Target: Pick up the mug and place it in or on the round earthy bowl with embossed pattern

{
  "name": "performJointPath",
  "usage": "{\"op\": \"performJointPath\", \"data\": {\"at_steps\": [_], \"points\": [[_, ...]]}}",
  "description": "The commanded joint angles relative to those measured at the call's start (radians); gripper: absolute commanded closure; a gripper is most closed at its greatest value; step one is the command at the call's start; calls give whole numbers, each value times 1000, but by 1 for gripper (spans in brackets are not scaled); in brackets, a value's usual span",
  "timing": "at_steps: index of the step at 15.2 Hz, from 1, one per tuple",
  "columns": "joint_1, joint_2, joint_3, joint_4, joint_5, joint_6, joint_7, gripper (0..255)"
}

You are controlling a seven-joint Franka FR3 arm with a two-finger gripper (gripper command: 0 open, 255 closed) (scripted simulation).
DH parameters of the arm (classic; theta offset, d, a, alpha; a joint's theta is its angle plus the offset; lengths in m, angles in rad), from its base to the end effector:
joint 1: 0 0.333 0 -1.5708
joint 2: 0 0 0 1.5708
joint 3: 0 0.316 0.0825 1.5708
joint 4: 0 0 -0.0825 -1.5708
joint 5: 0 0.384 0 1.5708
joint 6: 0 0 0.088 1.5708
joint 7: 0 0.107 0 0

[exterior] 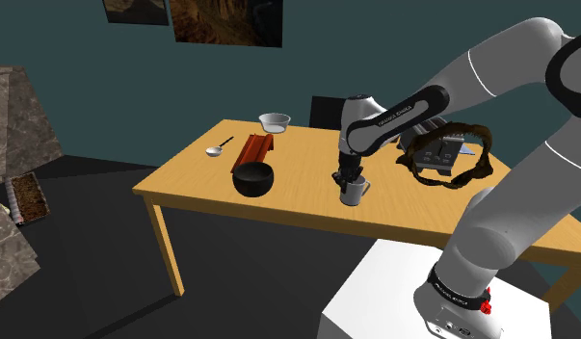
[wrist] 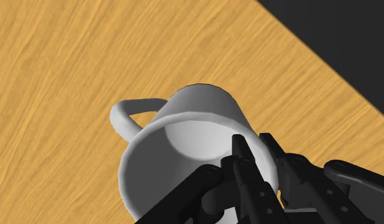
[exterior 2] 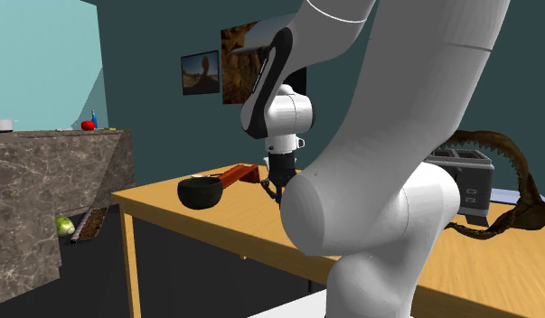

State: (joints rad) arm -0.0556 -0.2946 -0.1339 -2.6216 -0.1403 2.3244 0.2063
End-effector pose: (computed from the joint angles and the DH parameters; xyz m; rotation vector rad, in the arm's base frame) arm 0.4035 -0.0781 0.3476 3.0451 -0.4505 -0.0038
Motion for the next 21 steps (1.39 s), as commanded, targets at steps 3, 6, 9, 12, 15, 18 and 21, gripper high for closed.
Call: {"op": "performJointPath", "data": {"at_steps": [3,6,9,12,15,18,21], "points": [[0,0,0,0,0,0,0,255],[0,-10,1,6,1,-16,-1,255],[1,-38,3,26,3,-64,-3,255],[1,-64,5,48,5,-111,-6,255],[2,-86,8,71,7,-157,-8,255],[3,-106,10,97,9,-203,-11,255],[3,-124,12,124,11,-248,-13,255]]}}
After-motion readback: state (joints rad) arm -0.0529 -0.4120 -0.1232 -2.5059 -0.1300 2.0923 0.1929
